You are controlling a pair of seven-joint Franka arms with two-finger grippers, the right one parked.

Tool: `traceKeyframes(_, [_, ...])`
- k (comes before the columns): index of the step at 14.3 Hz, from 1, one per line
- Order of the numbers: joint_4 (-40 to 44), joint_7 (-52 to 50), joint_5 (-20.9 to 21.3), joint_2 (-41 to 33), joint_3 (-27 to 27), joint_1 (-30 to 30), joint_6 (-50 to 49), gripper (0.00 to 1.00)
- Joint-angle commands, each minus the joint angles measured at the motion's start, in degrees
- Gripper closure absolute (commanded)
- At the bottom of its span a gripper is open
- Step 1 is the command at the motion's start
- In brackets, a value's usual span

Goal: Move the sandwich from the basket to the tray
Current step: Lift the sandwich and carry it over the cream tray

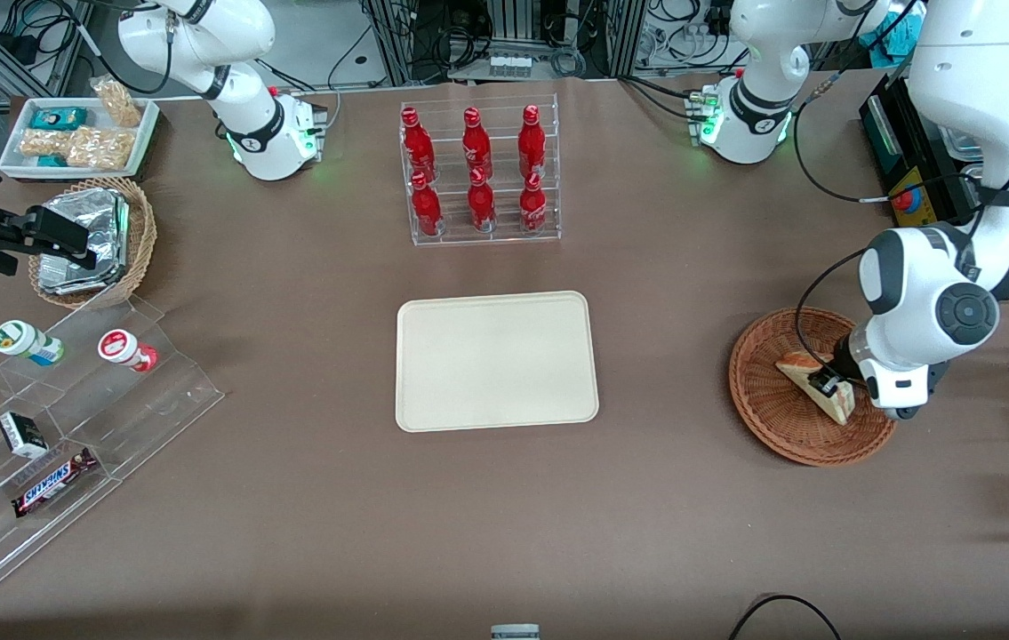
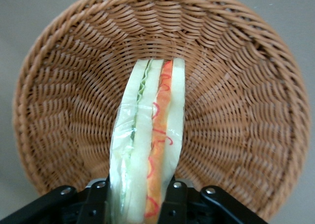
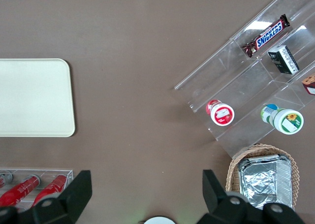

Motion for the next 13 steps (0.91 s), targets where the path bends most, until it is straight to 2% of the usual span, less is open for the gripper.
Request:
traceKeyframes(1, [3.16,2.18,0.68,-3.62,-0.64,-1.96,-8.84,0.91])
traceKeyframes(4, [3.43,7.72,0.68,-5.48,-1.70,-6.43,-11.41,0.92])
traceKeyframes(6, [5.43,19.53,0.42,-5.13,-2.40,-10.39,-14.04,0.92])
traceKeyframes(7, [7.02,21.78,0.24,-4.17,-2.84,-12.50,-14.67,0.95])
traceKeyframes(9, [9.48,20.32,-0.54,-1.62,-2.93,-17.68,-14.32,0.99])
traceKeyframes(10, [11.58,19.26,-2.29,0.21,-2.93,-19.97,-14.32,1.00])
traceKeyframes(13, [17.65,15.41,-4.85,5.14,-2.93,-27.00,-14.23,1.00])
